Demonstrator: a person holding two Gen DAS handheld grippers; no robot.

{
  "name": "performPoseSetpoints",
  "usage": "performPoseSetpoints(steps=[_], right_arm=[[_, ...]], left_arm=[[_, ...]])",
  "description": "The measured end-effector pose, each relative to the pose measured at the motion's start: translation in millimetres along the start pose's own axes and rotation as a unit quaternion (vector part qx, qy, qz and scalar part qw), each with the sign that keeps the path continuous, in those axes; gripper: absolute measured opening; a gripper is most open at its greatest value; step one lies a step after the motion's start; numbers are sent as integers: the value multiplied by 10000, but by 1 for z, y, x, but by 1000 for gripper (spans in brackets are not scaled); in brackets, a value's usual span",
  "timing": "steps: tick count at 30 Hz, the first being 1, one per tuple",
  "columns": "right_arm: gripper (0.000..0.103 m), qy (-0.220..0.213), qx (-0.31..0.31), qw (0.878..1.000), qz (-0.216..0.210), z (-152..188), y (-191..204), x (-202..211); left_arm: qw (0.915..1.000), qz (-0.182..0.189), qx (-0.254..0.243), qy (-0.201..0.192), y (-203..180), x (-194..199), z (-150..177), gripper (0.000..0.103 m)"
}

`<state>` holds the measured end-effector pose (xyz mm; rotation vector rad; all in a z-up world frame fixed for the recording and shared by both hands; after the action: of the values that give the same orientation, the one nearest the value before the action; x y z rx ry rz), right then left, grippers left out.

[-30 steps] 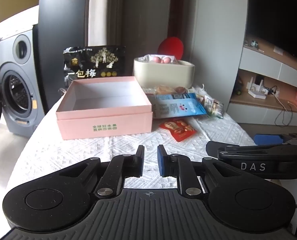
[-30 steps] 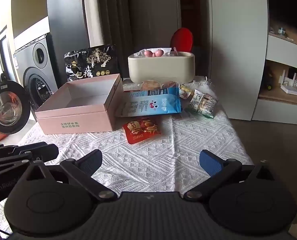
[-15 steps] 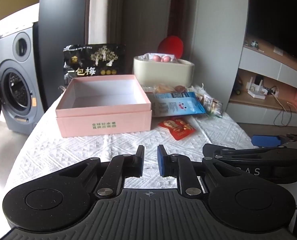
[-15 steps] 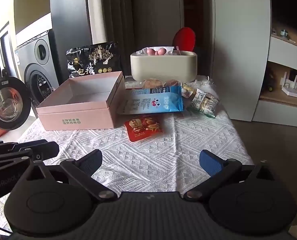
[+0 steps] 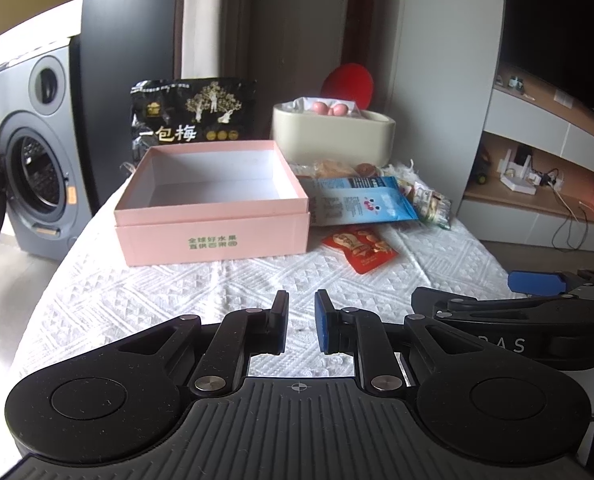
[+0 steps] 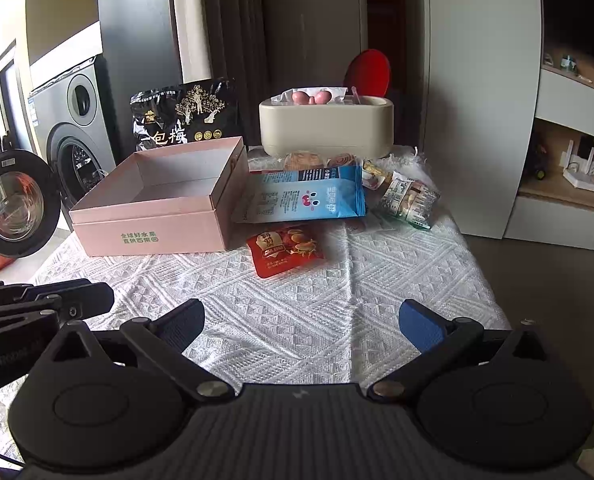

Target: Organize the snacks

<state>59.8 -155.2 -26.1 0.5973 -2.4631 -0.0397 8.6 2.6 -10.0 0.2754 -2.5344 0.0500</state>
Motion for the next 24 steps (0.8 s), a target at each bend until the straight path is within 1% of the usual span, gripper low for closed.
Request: performPoseSetpoints(steps=[9, 24], right_arm=[[103, 11, -10, 10000, -10, -1, 0, 0], [103, 22, -36, 10000, 0, 0, -1, 0]], left_arm=[[10000, -9, 7, 77, 1, -2, -2, 18], [10000, -16, 9, 90, 0, -3, 2, 18]])
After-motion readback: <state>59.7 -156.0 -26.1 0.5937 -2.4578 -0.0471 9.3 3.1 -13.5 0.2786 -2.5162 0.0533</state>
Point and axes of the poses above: each gripper's, at about its wrist camera, not at the fingertips, and x roughly against the way its jaws point, y to its left, z to its underside, the point moved 1 cm from there along -x, roughly the way its jaws point, and after that the axes turned 10 degrees about -z, right-handed, at the moved point
